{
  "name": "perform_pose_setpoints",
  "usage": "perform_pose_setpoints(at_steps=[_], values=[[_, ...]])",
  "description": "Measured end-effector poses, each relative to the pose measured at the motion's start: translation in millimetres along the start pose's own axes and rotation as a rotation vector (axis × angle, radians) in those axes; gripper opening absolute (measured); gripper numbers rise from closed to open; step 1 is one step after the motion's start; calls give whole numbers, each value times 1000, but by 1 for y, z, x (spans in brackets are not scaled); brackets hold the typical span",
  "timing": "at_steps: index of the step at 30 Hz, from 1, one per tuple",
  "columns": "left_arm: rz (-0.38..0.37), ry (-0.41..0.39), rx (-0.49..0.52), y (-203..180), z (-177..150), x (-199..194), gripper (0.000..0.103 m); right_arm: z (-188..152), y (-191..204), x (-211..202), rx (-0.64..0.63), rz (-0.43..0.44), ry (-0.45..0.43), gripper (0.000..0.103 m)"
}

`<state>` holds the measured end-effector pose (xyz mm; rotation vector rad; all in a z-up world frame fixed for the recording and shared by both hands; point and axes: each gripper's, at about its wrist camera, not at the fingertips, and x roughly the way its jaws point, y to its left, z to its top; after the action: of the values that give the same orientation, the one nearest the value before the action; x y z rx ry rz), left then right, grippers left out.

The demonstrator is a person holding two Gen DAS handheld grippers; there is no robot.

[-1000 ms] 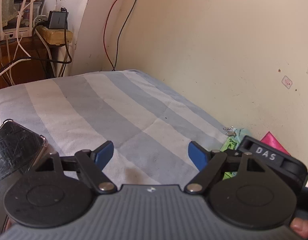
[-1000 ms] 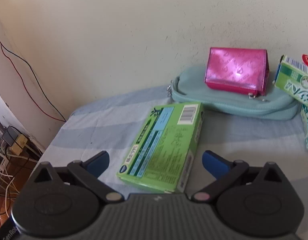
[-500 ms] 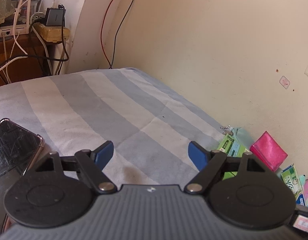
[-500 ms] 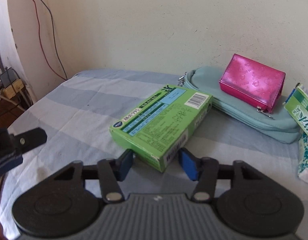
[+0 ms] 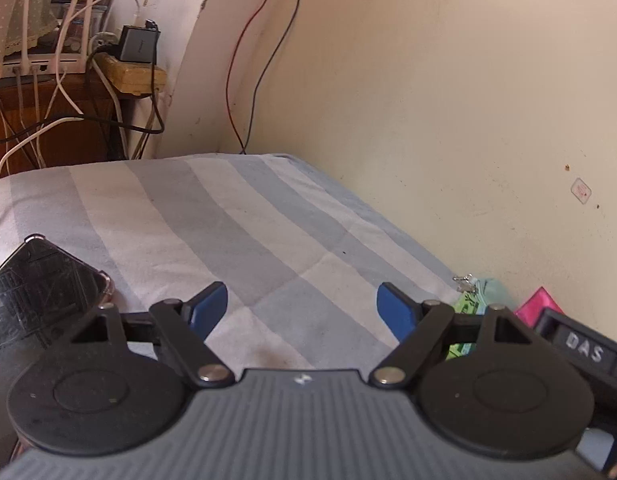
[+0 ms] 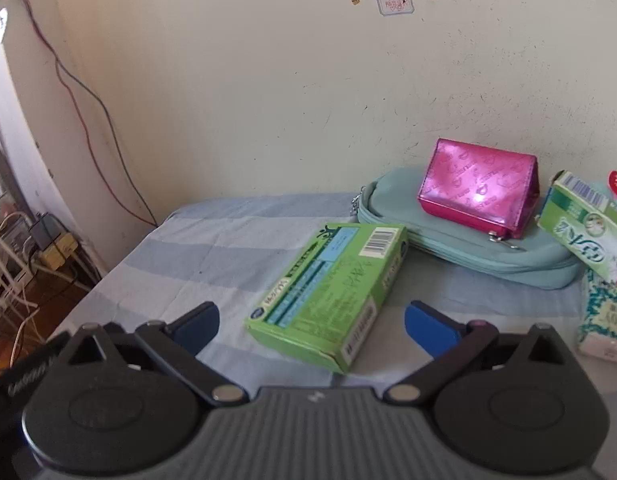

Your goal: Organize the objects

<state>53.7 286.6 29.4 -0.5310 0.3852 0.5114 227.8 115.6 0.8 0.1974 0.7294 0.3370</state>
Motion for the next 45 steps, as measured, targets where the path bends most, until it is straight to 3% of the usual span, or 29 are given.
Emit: perform_pose_setpoints(at_steps=[4, 7, 11, 15, 19, 24, 27, 29, 32, 35, 40, 43, 45], values=[[0, 5, -9, 1, 3, 5, 83, 7, 24, 43, -38, -162, 50, 103], [-7, 6, 6, -1, 3, 6, 83, 5, 30, 71, -110, -260, 138, 103], [-31, -4, 27, -4, 4, 2, 83, -5, 19, 61, -168, -182, 122, 98], [-76, 13, 50, -7, 2, 2, 83, -21, -6, 24, -241, -80, 157, 94], [-211, 92, 126, -22, -6, 6, 84, -49, -47, -37, -355, 47, 205, 95], [-553, 248, 270, -53, -28, 3, 84, -93, -124, -135, -458, 148, 259, 95], [-700, 288, 446, -81, -53, -12, 85, -122, -169, -195, -492, 126, 238, 96], [-748, 298, 579, -100, -74, -23, 85, -137, -196, -229, -462, 72, 209, 103], [-793, 313, 696, -121, -95, -38, 85, -158, -237, -277, -347, 1, 131, 103], [-891, 417, 677, -142, -110, -49, 85, -176, -263, -307, -250, -60, 57, 103], [-1011, 486, 693, -184, -141, -81, 85, -191, -265, -326, -230, -14, -57, 103], [-1040, 514, 708, -200, -158, -94, 85, -191, -253, -318, -261, 7, -71, 103], [-1012, 517, 739, -207, -170, -100, 85, -191, -246, -311, -278, 5, -63, 103]])
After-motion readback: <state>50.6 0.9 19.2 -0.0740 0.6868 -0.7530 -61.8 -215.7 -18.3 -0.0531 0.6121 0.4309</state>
